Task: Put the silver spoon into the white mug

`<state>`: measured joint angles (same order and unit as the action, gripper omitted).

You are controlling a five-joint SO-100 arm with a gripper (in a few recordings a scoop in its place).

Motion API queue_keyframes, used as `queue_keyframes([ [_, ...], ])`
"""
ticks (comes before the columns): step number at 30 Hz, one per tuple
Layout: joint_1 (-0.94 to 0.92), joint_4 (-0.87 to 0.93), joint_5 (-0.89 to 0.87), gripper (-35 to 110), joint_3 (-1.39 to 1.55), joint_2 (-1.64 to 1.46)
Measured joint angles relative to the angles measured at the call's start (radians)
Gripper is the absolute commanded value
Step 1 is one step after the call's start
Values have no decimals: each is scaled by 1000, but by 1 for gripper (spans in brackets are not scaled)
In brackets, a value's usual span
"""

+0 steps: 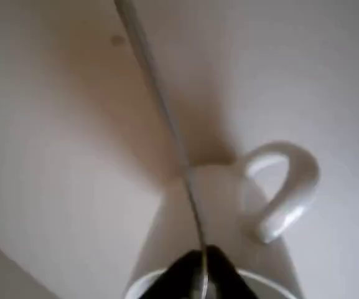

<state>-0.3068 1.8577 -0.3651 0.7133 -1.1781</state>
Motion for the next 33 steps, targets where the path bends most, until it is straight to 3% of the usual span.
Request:
queue_keyframes([
  [21,132,-8,18,-2,0,-23],
  [33,80,-26,172,-2,0,-23],
])
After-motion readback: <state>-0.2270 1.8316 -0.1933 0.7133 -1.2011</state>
